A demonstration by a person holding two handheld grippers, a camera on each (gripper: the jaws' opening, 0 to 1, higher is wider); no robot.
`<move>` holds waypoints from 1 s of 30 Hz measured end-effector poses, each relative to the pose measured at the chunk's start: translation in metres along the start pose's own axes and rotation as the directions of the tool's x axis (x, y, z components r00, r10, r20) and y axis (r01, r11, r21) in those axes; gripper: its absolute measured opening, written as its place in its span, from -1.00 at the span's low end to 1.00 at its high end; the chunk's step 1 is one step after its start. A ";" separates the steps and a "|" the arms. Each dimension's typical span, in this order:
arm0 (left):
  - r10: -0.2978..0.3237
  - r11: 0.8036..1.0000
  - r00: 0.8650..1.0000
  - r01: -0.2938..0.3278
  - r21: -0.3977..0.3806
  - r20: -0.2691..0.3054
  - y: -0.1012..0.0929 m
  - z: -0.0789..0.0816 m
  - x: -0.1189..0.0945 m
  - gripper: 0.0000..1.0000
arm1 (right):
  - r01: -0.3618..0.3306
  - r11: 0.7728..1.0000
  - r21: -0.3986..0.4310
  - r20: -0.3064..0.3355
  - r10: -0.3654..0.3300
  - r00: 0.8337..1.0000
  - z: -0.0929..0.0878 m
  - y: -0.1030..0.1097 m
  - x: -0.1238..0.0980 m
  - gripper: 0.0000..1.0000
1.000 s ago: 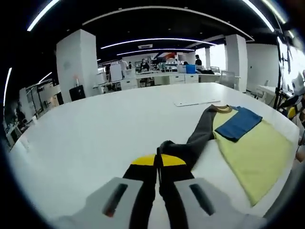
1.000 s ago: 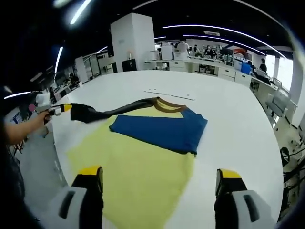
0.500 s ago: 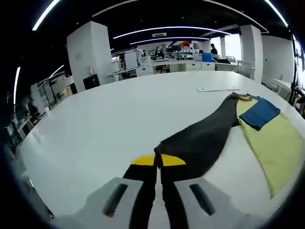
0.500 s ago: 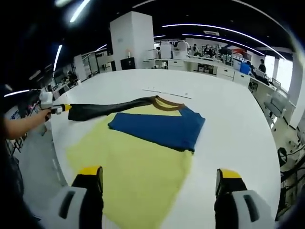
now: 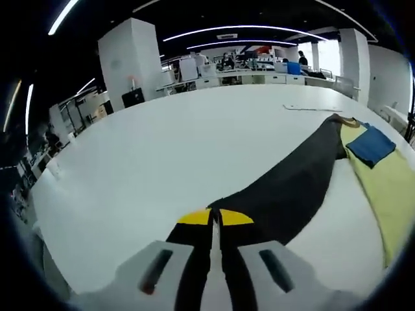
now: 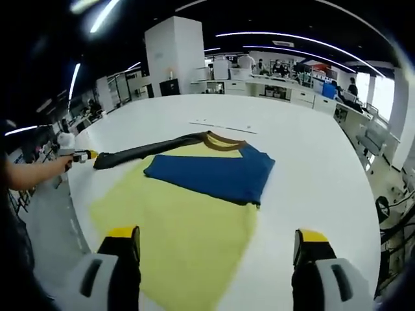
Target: Fold the garment on the visible template until the final outline fits inside the template.
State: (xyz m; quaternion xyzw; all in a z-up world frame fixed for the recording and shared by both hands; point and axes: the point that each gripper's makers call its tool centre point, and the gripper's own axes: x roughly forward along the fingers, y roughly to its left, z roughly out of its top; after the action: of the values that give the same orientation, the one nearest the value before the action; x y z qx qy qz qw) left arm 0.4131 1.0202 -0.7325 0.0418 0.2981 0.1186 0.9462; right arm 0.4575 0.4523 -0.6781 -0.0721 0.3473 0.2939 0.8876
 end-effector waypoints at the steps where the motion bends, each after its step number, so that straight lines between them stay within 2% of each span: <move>1: 0.004 1.000 1.000 -0.004 -0.001 -0.009 0.001 -0.003 -0.001 -0.99 | 0.000 1.000 0.004 0.000 0.000 1.000 0.000 0.000 0.000 0.99; 5: 0.012 0.999 0.999 -0.013 -0.033 -0.047 0.002 -0.012 -0.005 -0.82 | -0.004 1.000 0.010 -0.008 0.004 1.000 -0.003 0.002 0.000 0.99; 10: -0.004 0.998 1.000 0.002 -0.065 -0.025 -0.005 -0.012 -0.010 -0.69 | -0.009 1.000 0.009 -0.004 0.009 1.000 -0.002 0.004 -0.002 0.99; 12: -0.018 0.994 1.000 0.017 -0.105 -0.005 -0.010 -0.011 -0.011 -0.68 | -0.011 1.000 0.006 0.000 0.011 1.000 -0.001 0.005 -0.003 0.99; 15: -0.027 0.982 1.000 0.026 -0.187 -0.005 -0.017 -0.014 -0.012 -0.62 | -0.018 1.000 0.009 0.001 0.018 1.000 0.000 0.006 -0.006 0.99; 16: -0.024 0.984 1.000 0.020 -0.177 -0.017 -0.018 -0.017 -0.013 -0.60 | -0.020 1.000 0.011 0.004 0.020 1.000 0.001 0.006 -0.007 0.99; 17: -0.020 0.991 0.999 0.016 -0.131 -0.030 -0.020 -0.020 -0.014 -0.60 | -0.024 1.000 0.012 0.008 0.024 1.000 0.002 0.007 -0.008 0.99; 19: -0.016 0.986 0.999 0.007 -0.168 -0.051 -0.023 -0.026 -0.013 -0.61 | -0.024 1.000 0.006 0.008 0.024 1.000 0.002 0.008 -0.010 0.99; 20: -0.027 0.968 0.998 0.010 -0.250 -0.065 -0.027 -0.031 -0.013 -0.61 | -0.023 1.000 0.001 0.008 0.023 1.000 0.002 0.008 -0.011 0.99; 21: -0.030 0.962 0.997 0.011 -0.273 -0.066 -0.028 -0.033 -0.012 -0.61 | -0.023 1.000 -0.001 0.009 0.023 1.000 0.002 0.008 -0.012 0.99; 23: -0.012 0.975 0.996 -0.007 -0.224 -0.083 -0.026 -0.038 -0.012 -0.61 | -0.022 1.000 0.000 0.011 0.022 1.000 0.002 0.008 -0.013 0.99; 26: -0.014 0.971 0.996 -0.006 -0.238 -0.083 -0.028 -0.038 -0.013 -0.62 | -0.014 1.000 0.005 0.015 0.014 1.000 0.001 0.007 -0.016 0.99; 30: -0.022 0.976 0.996 0.003 -0.219 -0.085 -0.035 -0.037 -0.015 -0.64 | -0.005 1.000 0.008 0.011 0.005 1.000 -0.001 0.007 -0.017 0.99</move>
State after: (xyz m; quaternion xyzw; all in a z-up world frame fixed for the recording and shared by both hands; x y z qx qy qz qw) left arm 0.3869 0.9829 -0.7596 -0.0698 0.3244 0.1465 0.9319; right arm 0.4425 0.4498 -0.6672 -0.0658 0.3440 0.2951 0.8890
